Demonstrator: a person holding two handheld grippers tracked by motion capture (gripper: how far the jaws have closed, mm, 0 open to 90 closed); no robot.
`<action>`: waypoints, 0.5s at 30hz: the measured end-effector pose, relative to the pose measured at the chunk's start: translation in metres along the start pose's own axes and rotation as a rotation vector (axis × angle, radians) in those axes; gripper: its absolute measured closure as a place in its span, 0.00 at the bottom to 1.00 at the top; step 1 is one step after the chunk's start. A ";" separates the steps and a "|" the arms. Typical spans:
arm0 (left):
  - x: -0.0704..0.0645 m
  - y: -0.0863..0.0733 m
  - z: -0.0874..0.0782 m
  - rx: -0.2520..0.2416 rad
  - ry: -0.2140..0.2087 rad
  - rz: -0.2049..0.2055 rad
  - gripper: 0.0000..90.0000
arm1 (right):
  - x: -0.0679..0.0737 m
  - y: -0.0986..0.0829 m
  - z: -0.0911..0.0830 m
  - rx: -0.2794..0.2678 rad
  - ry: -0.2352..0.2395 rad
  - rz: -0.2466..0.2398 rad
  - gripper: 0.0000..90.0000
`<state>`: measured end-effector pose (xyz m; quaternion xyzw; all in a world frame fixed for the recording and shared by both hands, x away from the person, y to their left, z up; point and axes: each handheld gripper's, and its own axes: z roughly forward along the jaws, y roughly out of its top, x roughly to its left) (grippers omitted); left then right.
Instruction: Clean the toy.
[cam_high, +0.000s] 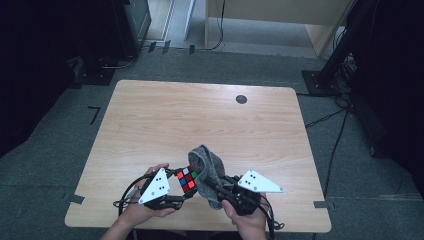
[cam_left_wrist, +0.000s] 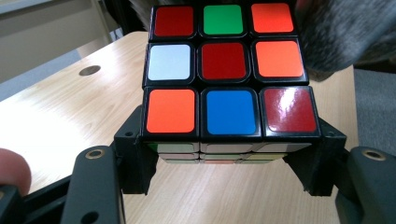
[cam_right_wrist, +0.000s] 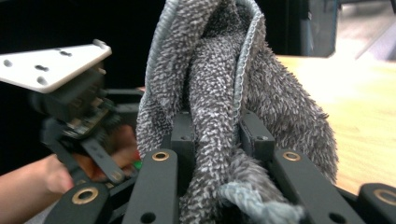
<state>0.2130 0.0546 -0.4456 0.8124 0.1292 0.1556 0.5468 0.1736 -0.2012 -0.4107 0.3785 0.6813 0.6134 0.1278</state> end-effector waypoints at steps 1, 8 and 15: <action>0.000 0.001 -0.001 -0.009 -0.004 -0.002 0.38 | 0.001 -0.001 0.000 -0.005 -0.010 -0.006 0.80; 0.005 0.002 -0.007 -0.043 -0.021 -0.028 0.38 | -0.018 -0.011 0.001 0.012 -0.026 0.108 0.79; 0.007 0.003 -0.009 -0.066 -0.026 -0.053 0.38 | -0.009 -0.008 0.000 -0.042 0.013 0.096 0.79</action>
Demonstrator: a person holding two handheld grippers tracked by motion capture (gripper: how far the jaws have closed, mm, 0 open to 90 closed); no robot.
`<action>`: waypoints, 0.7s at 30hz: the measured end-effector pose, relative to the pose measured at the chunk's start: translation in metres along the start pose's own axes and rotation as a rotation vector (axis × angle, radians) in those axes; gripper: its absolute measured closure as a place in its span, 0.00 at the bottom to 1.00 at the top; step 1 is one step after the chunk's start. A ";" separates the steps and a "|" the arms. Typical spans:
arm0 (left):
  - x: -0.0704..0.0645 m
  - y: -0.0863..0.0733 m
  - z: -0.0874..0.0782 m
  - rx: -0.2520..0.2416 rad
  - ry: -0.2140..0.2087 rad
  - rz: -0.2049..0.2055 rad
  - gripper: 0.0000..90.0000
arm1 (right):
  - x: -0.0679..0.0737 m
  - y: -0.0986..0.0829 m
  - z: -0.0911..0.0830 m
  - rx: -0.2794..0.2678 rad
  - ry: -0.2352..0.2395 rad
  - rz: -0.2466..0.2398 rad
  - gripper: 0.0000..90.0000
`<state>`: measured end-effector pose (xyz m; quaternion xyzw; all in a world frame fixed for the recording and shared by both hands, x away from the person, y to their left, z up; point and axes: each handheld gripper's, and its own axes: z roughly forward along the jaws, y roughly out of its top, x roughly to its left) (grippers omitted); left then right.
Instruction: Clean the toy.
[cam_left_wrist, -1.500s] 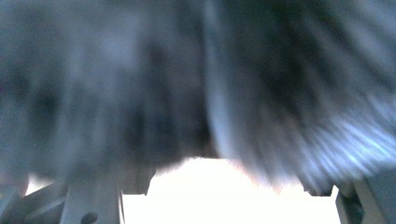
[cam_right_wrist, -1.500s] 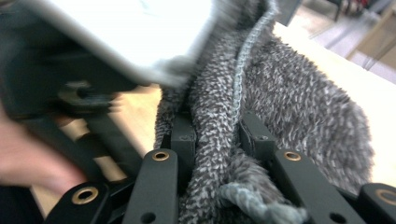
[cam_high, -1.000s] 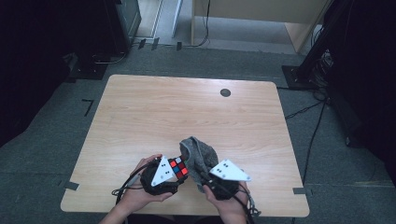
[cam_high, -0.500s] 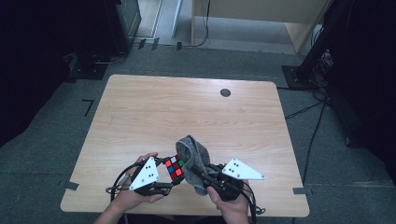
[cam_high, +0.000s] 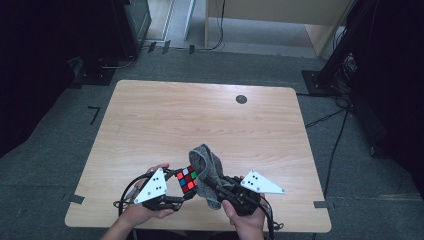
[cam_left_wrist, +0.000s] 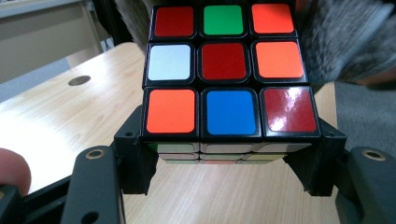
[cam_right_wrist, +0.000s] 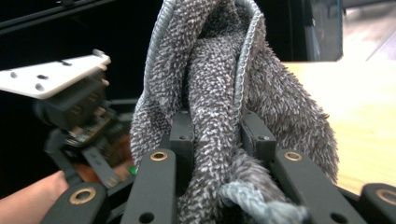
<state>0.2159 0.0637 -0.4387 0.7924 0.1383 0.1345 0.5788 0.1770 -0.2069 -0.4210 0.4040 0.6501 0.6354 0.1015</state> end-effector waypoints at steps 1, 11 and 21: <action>0.003 0.001 -0.003 -0.016 -0.001 -0.015 0.38 | -0.005 -0.002 0.000 0.008 -0.033 0.013 0.79; 0.020 0.002 -0.018 -0.196 -0.059 -0.211 0.38 | 0.009 -0.021 0.015 0.027 -0.047 -0.079 0.80; 0.017 0.001 -0.014 -0.168 -0.088 -0.210 0.38 | 0.016 -0.027 0.021 0.028 -0.056 -0.136 0.80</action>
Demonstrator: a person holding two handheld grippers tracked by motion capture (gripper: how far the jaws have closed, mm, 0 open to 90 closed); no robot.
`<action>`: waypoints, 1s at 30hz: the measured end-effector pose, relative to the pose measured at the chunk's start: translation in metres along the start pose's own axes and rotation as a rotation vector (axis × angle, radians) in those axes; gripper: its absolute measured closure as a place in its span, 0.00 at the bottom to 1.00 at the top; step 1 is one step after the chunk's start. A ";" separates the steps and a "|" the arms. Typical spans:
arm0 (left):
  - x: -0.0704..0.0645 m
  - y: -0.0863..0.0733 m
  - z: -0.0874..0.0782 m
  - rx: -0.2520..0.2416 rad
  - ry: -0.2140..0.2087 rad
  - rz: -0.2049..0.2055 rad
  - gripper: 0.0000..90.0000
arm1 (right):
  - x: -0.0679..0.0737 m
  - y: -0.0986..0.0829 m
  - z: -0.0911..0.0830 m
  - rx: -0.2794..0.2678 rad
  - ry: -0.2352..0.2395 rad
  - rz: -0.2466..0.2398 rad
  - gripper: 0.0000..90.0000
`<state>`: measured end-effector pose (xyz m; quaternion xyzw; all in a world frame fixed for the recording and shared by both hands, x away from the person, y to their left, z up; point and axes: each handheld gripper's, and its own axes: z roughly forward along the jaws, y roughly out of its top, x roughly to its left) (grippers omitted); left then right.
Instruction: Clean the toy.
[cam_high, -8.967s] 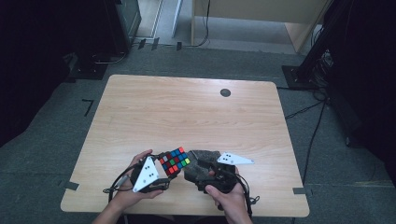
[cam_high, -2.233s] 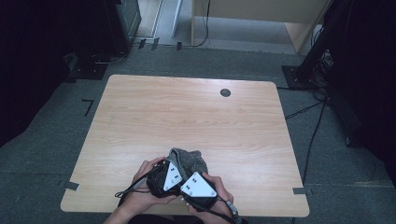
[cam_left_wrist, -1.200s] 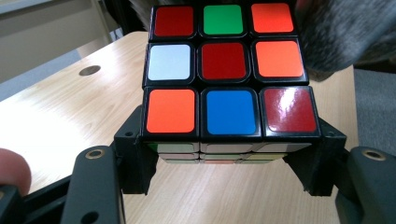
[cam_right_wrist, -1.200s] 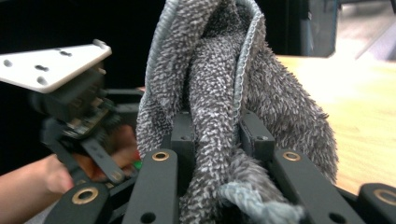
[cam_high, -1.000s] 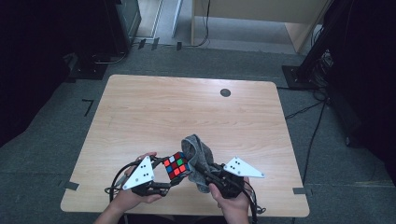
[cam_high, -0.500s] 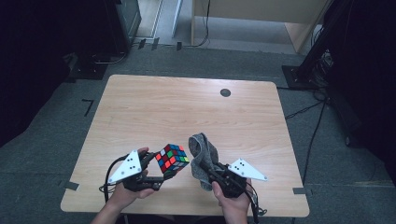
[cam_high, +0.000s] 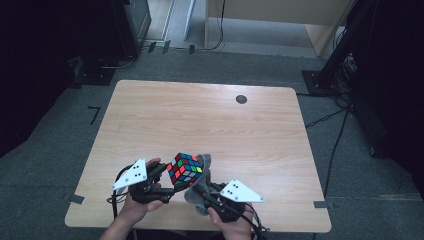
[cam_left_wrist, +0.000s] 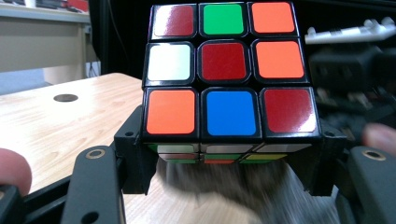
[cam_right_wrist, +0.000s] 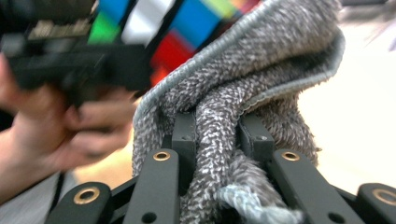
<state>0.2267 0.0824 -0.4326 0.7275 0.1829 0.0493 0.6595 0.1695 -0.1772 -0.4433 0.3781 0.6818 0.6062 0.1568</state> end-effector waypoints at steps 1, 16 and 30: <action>-0.001 0.000 0.001 0.002 -0.003 -0.003 0.38 | -0.002 0.002 -0.003 -0.018 -0.010 0.001 0.80; 0.000 -0.001 0.000 0.006 0.018 -0.011 0.38 | 0.000 0.004 -0.001 -0.036 -0.033 -0.098 0.80; -0.010 -0.002 0.009 0.018 0.180 0.013 0.38 | 0.030 -0.018 0.030 0.081 0.165 -0.088 0.79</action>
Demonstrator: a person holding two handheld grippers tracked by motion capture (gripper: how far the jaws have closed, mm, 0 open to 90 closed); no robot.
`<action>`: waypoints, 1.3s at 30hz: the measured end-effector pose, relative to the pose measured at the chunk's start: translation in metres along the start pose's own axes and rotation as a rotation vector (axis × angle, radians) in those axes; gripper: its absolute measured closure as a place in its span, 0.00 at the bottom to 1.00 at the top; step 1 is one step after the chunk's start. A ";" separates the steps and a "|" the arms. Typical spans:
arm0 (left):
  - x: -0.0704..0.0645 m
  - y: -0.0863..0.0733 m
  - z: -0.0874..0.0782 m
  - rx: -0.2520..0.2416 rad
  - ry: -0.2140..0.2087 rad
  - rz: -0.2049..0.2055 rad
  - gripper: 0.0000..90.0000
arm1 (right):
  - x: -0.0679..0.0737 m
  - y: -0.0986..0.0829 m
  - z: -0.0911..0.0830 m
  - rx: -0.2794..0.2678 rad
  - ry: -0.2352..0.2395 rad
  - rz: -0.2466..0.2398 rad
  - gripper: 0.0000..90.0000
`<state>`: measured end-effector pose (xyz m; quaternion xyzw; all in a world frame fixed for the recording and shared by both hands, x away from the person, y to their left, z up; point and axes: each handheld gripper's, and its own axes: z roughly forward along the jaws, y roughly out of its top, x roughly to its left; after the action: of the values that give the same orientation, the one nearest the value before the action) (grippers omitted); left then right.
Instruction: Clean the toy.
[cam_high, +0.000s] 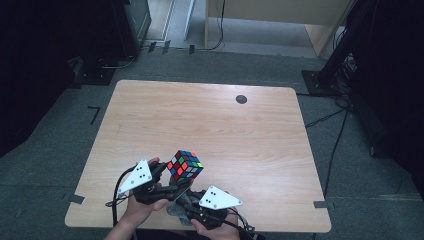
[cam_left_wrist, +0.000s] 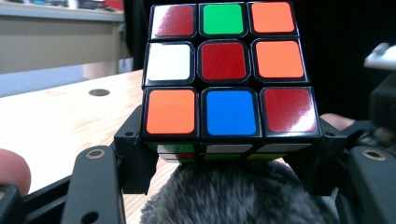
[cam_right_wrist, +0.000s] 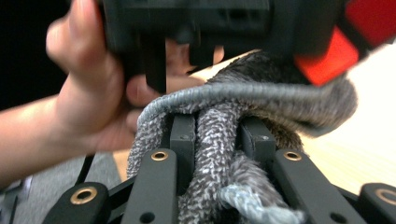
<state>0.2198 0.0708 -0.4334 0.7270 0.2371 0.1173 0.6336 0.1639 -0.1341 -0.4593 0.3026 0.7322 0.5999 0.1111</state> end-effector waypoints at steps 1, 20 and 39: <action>-0.001 0.000 0.000 -0.002 0.008 0.002 0.38 | -0.002 0.000 -0.001 -0.010 -0.012 0.011 0.79; 0.003 -0.002 0.000 -0.017 0.040 -0.032 0.38 | -0.039 -0.001 -0.023 -0.026 -0.169 0.116 0.81; 0.018 -0.003 -0.004 0.015 0.106 -0.025 0.38 | -0.086 -0.002 -0.047 0.061 -0.438 0.055 0.79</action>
<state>0.2327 0.0838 -0.4380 0.7215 0.2802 0.1456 0.6162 0.2064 -0.2220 -0.4663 0.4488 0.6998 0.5003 0.2420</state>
